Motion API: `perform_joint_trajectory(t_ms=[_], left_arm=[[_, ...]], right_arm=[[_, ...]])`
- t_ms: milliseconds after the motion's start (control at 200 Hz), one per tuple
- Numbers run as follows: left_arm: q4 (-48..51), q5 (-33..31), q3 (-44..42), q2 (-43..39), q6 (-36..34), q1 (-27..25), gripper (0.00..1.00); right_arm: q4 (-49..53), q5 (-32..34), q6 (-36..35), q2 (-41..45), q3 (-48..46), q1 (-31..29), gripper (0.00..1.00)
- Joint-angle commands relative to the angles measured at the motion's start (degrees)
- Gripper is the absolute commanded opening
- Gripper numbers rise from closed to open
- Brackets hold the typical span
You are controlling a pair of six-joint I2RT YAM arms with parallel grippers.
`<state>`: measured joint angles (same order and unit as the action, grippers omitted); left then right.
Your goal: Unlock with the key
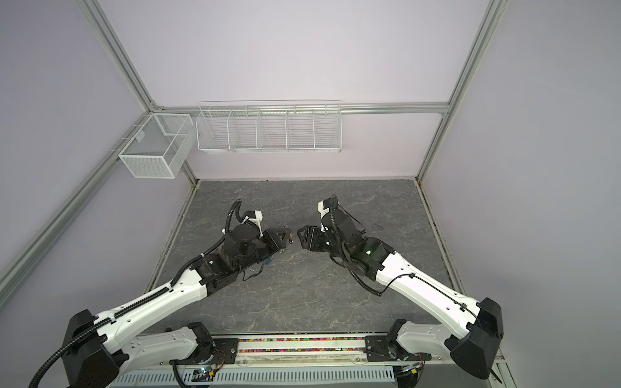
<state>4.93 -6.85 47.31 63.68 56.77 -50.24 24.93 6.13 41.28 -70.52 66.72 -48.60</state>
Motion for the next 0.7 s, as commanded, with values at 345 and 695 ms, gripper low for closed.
perform_joint_trajectory(t_ms=[345, 695], left_arm=[[-20.8, -15.8, -10.6, 1.5, -32.6, -13.8, 0.00], [-31.3, -15.6, -15.7, 1.5, -36.6, -14.9, 0.00]], right_arm=[[23.2, -4.5, -10.2, -7.7, 13.3, 1.4, 0.75], [28.7, 0.9, -9.9, -14.2, 19.9, -0.7, 0.76]])
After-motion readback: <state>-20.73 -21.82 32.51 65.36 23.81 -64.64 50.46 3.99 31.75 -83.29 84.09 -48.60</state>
